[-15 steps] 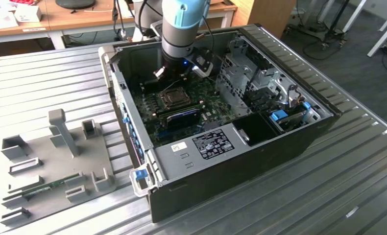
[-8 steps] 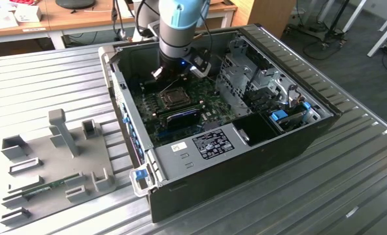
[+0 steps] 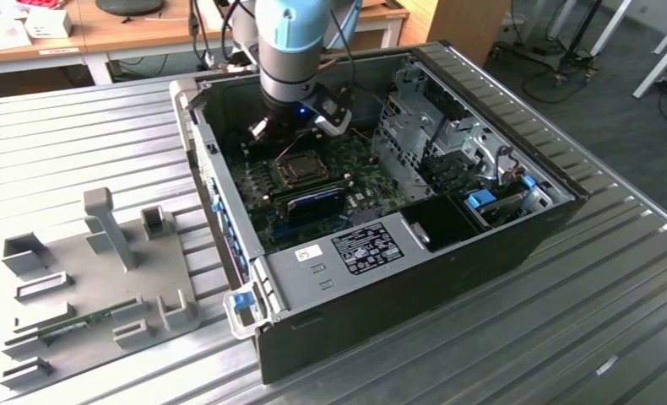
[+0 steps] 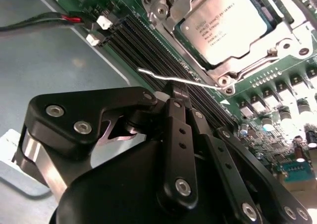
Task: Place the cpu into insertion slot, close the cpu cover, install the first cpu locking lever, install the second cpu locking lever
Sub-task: 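Install the first cpu locking lever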
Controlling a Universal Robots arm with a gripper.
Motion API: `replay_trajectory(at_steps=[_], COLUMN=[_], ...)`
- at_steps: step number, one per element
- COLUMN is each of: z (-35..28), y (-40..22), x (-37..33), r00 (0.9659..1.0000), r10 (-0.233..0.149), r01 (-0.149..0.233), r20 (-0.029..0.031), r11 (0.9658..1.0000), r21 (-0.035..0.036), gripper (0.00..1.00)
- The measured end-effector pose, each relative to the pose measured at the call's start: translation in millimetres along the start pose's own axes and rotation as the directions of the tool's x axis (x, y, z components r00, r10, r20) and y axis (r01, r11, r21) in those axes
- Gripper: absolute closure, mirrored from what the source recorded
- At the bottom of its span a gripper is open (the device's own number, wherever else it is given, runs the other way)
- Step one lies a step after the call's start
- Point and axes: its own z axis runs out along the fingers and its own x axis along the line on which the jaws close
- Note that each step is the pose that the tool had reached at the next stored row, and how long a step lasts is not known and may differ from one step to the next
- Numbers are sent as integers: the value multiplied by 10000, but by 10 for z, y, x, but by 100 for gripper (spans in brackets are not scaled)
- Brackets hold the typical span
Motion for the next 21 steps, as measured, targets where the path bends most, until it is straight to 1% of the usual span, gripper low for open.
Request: replay_trajectory(at_steps=[3, 7, 11, 14, 17, 21], z=[-14, -57, -125, -152, -158, -172], y=[8, 25, 50, 60, 51, 17], x=[9, 5, -10, -17, -15, -8], r00=[10000, 10000, 10000, 10000, 10000, 10000], r10=[-9, -22, -24, -24, -22, -20], r01=[9, 22, 24, 24, 22, 20], r20=[22, 54, 60, 60, 62, 63], r11=[10000, 10000, 10000, 10000, 10000, 10000], r21=[1, 2, 3, 4, 3, 4], gripper=[90, 90, 90, 90, 90, 90])
